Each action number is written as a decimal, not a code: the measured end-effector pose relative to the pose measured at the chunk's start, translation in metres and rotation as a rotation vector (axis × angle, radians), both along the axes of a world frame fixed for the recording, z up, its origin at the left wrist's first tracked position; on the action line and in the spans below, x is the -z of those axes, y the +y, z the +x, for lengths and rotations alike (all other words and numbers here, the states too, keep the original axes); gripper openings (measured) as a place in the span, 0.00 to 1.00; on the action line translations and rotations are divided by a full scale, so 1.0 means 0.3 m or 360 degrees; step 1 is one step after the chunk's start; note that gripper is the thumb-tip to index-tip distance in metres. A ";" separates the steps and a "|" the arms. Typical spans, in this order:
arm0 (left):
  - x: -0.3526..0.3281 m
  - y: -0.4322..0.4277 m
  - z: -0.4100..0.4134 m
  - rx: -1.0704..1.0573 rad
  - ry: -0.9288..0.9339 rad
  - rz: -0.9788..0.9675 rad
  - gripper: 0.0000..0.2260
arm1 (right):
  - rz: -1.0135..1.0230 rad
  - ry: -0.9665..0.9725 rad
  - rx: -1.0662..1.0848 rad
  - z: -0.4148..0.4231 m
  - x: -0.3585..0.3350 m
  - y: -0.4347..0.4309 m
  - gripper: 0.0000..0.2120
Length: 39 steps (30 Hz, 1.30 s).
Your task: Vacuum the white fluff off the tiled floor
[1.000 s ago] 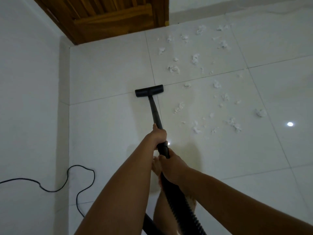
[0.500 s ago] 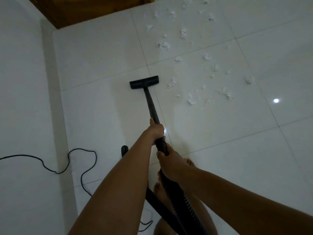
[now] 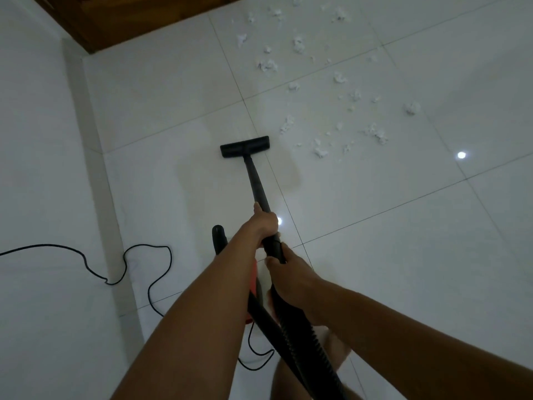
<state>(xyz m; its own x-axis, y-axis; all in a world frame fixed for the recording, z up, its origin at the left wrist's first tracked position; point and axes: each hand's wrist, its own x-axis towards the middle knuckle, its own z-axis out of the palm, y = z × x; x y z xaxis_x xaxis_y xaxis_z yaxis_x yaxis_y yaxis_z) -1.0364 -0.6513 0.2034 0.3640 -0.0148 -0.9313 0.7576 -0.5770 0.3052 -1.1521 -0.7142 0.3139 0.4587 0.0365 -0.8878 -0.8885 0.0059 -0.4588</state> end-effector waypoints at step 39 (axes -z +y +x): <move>-0.032 -0.250 -0.442 0.0260 0.0072 -0.0020 0.35 | -0.0142 0.0013 0.0144 -0.465 0.021 -0.176 0.22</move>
